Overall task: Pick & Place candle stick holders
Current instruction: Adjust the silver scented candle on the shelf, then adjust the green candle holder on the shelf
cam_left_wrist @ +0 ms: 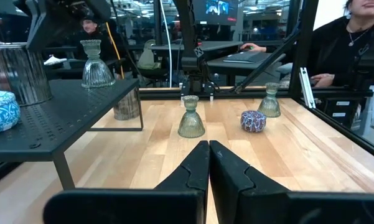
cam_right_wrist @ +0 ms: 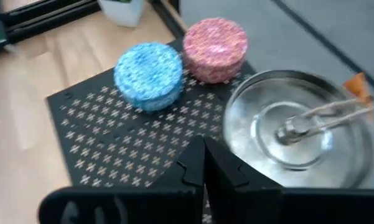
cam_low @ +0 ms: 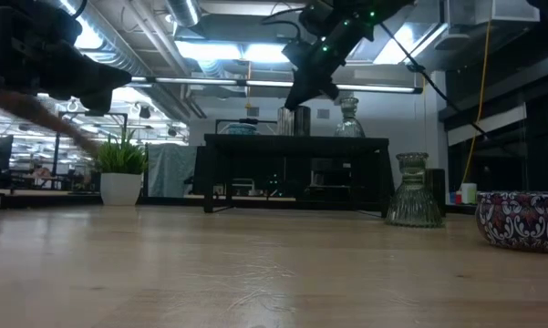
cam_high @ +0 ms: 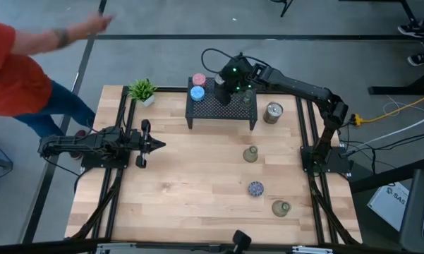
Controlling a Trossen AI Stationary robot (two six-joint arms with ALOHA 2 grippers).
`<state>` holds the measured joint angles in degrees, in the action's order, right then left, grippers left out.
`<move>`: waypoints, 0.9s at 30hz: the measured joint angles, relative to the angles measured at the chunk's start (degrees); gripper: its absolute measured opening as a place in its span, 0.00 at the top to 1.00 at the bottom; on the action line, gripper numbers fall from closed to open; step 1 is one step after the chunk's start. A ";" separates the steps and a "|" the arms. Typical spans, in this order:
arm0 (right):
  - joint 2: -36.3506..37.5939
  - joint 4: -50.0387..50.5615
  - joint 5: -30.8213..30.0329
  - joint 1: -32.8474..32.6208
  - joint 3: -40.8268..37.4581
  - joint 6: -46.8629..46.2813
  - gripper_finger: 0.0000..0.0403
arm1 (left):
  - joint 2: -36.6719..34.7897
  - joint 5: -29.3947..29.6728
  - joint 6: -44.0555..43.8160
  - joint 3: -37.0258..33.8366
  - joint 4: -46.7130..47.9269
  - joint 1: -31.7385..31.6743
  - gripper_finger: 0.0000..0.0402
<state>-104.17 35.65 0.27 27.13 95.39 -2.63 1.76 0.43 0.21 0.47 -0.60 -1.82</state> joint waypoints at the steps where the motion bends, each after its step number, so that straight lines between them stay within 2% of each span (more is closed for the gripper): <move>1: 0.01 -0.13 -1.15 -0.13 0.02 0.00 0.98 | 0.02 -0.02 0.01 0.00 0.00 0.00 0.99; 11: 0.01 0.37 -6.31 -0.25 0.00 -1.03 0.98 | 0.00 -0.01 0.01 0.00 0.00 0.01 0.98; 24: 0.01 1.99 -7.15 -0.51 0.00 -1.16 0.98 | 0.02 -0.02 0.00 0.00 0.02 0.00 0.98; 27: 0.41 1.98 -5.18 -0.88 0.00 -1.14 0.98 | 0.01 0.00 0.00 0.00 0.00 0.00 0.98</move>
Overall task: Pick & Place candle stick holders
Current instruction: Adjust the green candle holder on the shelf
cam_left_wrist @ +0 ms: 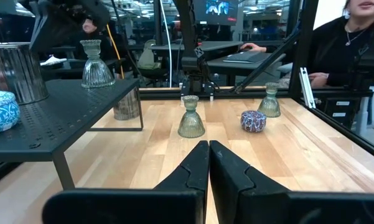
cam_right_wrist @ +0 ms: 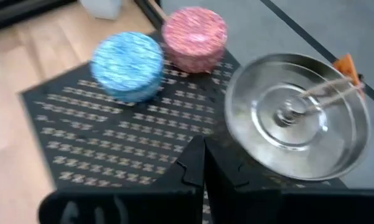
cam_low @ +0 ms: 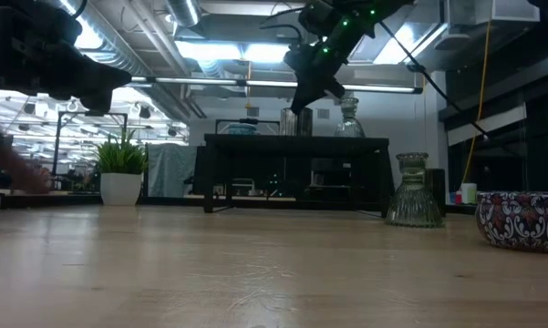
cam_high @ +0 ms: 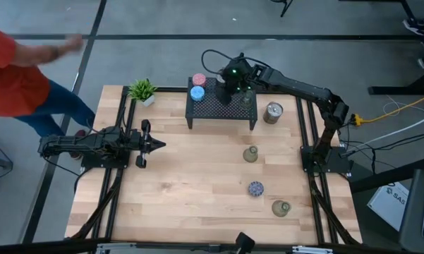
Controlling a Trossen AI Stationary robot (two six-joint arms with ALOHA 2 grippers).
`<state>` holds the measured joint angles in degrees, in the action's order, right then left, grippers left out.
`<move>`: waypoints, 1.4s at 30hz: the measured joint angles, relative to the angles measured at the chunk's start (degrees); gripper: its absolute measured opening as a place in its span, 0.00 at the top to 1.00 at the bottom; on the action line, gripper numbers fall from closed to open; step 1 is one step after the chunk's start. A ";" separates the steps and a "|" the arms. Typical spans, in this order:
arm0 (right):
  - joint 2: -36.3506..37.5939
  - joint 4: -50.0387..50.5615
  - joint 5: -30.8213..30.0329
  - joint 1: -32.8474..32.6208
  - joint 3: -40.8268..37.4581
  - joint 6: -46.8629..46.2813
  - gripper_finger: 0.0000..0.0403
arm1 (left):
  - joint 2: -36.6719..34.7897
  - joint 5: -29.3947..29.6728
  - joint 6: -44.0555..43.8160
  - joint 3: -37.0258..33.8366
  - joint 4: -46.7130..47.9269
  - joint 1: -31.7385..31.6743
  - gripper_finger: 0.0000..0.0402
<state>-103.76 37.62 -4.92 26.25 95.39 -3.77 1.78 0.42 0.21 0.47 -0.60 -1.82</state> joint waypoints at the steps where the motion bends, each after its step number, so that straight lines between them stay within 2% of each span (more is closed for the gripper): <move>1: 0.43 -0.01 0.82 -0.16 0.00 0.02 0.98 | -0.01 0.00 0.00 0.00 0.00 0.01 0.98; 9: 5.58 1.41 2.38 -3.31 0.00 2.93 0.98 | -0.02 -0.02 0.00 0.00 0.00 0.00 0.98; 15: 9.51 3.81 -1.06 -5.10 -0.41 3.10 0.98 | -0.01 0.00 0.02 0.00 0.00 0.02 0.98; 34: 26.24 1.48 -5.59 -5.78 -17.60 1.47 0.97 | 0.00 -0.02 0.02 0.00 0.00 0.01 0.99; 38: 26.76 2.02 -5.59 -5.72 -18.49 1.25 0.93 | -0.01 -0.02 0.02 0.00 0.00 0.01 0.98; 42: 26.83 2.03 -5.59 -5.61 -18.58 1.22 0.80 | 0.00 -0.01 0.02 0.00 0.00 0.01 0.98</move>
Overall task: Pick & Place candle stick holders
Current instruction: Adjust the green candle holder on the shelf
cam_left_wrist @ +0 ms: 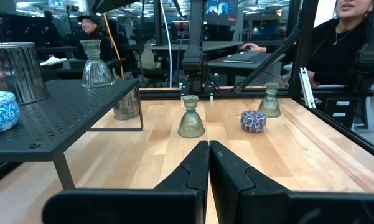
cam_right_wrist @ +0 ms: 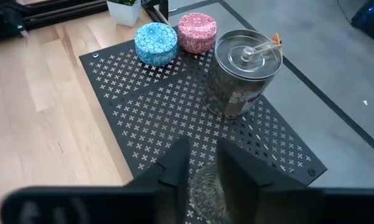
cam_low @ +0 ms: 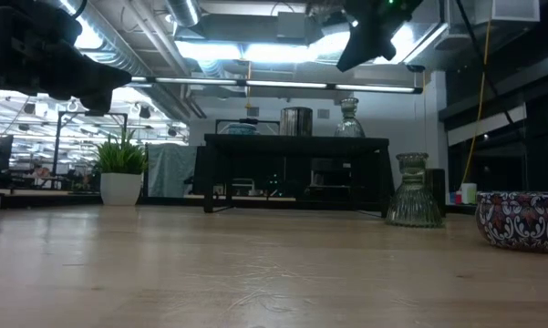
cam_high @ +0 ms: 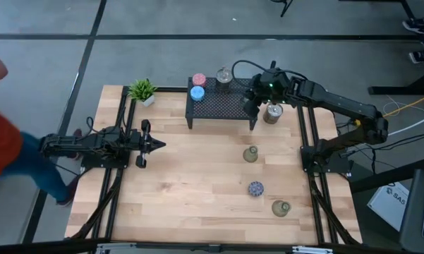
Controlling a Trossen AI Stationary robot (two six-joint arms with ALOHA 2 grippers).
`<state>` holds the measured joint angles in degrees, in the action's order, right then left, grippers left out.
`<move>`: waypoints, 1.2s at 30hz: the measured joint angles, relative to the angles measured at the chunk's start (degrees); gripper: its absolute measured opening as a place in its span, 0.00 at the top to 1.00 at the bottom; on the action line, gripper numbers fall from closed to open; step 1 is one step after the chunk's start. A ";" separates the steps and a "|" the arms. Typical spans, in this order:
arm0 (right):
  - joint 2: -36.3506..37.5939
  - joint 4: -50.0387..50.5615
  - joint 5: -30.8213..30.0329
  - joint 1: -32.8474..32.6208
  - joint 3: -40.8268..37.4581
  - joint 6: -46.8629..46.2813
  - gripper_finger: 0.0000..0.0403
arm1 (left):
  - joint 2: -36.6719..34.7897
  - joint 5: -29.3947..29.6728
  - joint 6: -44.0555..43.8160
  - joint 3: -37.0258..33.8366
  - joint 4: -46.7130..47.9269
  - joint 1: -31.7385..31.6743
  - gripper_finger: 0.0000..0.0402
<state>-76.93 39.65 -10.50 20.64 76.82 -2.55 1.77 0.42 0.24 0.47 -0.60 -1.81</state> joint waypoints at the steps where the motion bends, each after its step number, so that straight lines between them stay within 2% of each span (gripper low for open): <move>1: 0.00 -0.03 -0.01 0.00 0.00 0.00 0.76 | 0.01 -0.01 0.00 0.00 0.00 0.00 0.98; 9: 0.00 0.70 -3.29 -0.33 0.00 -1.58 0.44 | 0.00 -0.01 0.01 0.00 0.00 -0.01 0.98; 14: 0.00 3.28 -3.39 -0.57 0.00 -4.43 0.33 | -0.01 -0.01 -0.03 0.00 0.00 -0.01 0.99; 23: -0.25 5.69 -3.46 -0.41 0.00 -8.98 0.30 | 0.01 -0.01 -0.03 0.00 0.00 -0.01 0.99; 36: -4.14 6.16 -3.50 3.12 0.00 -7.91 0.30 | -0.01 -0.01 0.00 0.00 0.00 -0.01 0.98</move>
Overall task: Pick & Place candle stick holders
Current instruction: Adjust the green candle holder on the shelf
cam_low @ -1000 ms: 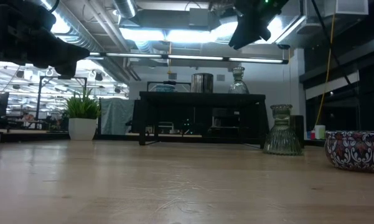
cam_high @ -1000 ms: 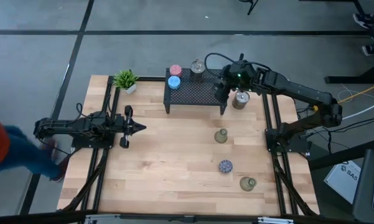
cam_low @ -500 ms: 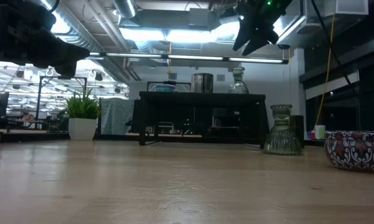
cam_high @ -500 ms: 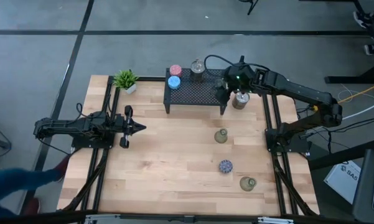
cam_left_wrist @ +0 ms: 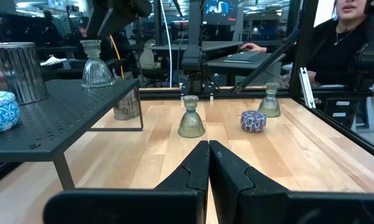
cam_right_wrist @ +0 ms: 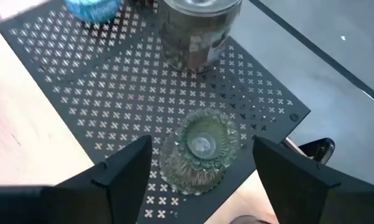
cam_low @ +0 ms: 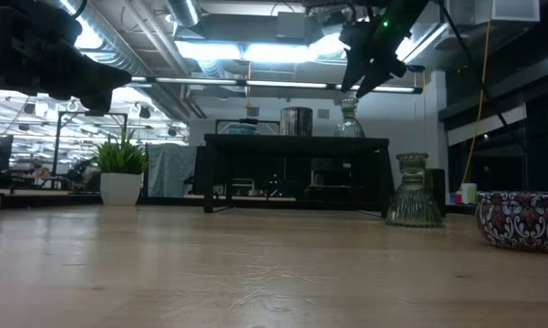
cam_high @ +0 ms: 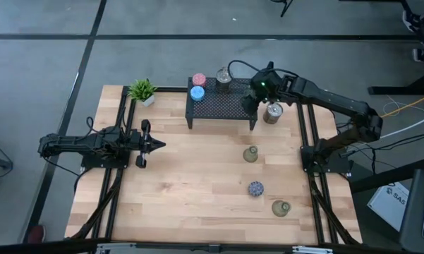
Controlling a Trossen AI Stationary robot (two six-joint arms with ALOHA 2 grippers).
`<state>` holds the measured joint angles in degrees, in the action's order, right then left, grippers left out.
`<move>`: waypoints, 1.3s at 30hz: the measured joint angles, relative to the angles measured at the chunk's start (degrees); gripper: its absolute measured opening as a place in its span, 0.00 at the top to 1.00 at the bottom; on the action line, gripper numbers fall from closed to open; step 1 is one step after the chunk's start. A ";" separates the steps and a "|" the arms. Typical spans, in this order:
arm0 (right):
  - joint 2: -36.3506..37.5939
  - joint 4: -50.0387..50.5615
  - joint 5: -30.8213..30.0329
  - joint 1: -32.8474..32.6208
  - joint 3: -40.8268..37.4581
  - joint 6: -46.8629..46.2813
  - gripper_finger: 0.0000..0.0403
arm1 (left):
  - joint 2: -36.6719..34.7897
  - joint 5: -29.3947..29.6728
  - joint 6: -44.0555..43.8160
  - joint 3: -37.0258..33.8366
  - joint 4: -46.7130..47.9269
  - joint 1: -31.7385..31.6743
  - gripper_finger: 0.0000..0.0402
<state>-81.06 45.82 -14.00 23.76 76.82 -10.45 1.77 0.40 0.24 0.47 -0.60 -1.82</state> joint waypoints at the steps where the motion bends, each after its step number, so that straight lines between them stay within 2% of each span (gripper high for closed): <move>1: -0.30 0.14 0.01 0.36 0.00 0.39 0.30 | 0.00 0.00 -0.01 0.00 0.00 0.00 0.98; 16: -4.71 -0.19 1.60 3.56 0.00 2.34 0.31 | -0.01 0.00 0.00 0.00 0.00 0.00 0.98; 30: -5.28 -1.47 2.16 3.65 0.00 3.89 0.57 | 0.00 0.01 -0.02 0.00 0.00 0.01 0.98; 39: -5.26 -1.65 2.18 3.80 0.00 4.78 0.55 | 0.00 0.01 -0.03 0.01 0.00 0.00 0.99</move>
<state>-86.32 44.17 -11.81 27.57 76.82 -5.68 1.77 0.41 0.21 0.48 -0.60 -1.81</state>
